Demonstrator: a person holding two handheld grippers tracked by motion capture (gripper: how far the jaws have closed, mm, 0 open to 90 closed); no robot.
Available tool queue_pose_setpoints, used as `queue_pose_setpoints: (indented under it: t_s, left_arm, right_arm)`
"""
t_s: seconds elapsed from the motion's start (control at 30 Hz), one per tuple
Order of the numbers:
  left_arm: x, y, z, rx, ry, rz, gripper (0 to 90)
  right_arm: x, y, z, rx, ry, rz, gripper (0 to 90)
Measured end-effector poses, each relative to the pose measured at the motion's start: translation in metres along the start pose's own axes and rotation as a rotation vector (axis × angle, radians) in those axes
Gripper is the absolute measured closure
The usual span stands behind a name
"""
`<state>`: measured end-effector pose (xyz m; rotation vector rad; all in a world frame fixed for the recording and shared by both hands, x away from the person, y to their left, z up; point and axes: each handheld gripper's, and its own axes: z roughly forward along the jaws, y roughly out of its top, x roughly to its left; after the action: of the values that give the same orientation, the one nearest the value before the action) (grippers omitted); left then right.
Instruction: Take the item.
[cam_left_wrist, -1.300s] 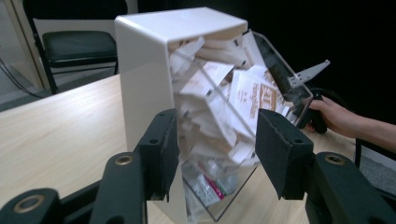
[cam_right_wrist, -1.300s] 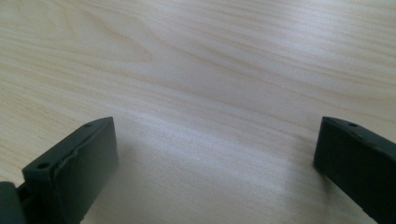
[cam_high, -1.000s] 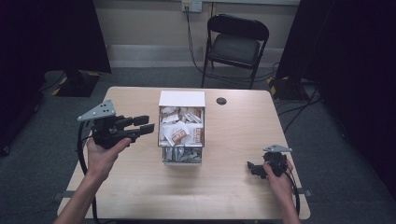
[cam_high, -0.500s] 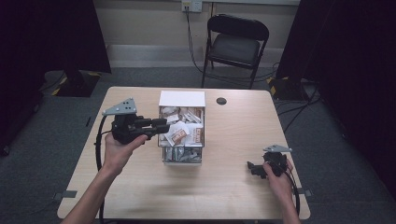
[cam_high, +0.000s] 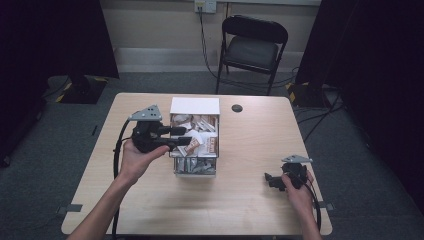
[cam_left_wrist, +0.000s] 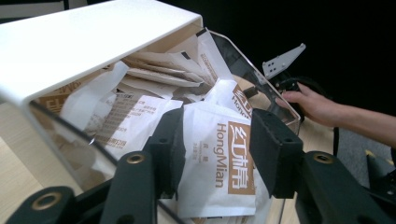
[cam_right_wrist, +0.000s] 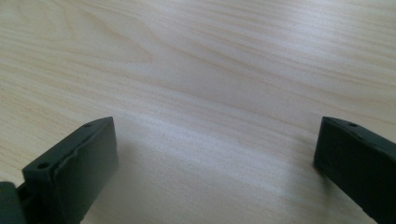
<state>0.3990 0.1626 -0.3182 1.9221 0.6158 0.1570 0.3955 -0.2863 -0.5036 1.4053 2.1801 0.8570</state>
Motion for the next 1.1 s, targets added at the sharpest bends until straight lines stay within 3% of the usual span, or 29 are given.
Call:
queue_pose_setpoints:
  t_s: [0.1, 0.17, 0.3, 0.4, 0.7, 0.83, 0.93, 1.1]
  left_arm:
    - [-0.0015, 0.0033, 0.0025, 0.009, 0.029, 0.007, 49.1]
    - [-0.0012, 0.0040, 0.0026, 0.011, 0.026, 0.002, 47.5]
    - [-0.0011, 0.0041, 0.0030, 0.008, 0.031, 0.010, 48.2]
    - [-0.0039, 0.0045, 0.0031, 0.045, 0.031, 0.040, 48.6]
    - [-0.0062, 0.0038, 0.0020, 0.089, 0.028, 0.051, 53.2]
    - [-0.0045, 0.0028, 0.0000, 0.091, 0.008, 0.046, 59.2]
    - [-0.0031, 0.0035, -0.0016, 0.065, -0.042, 0.021, 61.0]
    - [-0.0075, 0.0065, 0.0020, 0.107, -0.024, 0.044, 60.5]
  right_arm:
    - [0.0000, 0.0000, 0.0000, 0.000, 0.000, 0.000, 0.0]
    - [0.0000, 0.0000, 0.0000, 0.000, 0.000, 0.000, 0.0]
    - [0.0000, 0.0000, 0.0000, 0.000, 0.000, 0.000, 0.0]
    - [0.0000, 0.0000, 0.0000, 0.000, 0.000, 0.000, 0.0]
    - [0.0000, 0.0000, 0.0000, 0.000, 0.000, 0.000, 0.0]
    - [0.0001, 0.0000, 0.0000, 0.000, 0.000, 0.001, 0.0]
    - [0.0000, 0.0000, 0.0000, 0.000, 0.000, 0.000, 0.0]
    - [0.0000, 0.0000, 0.0000, 0.000, 0.000, 0.000, 0.0]
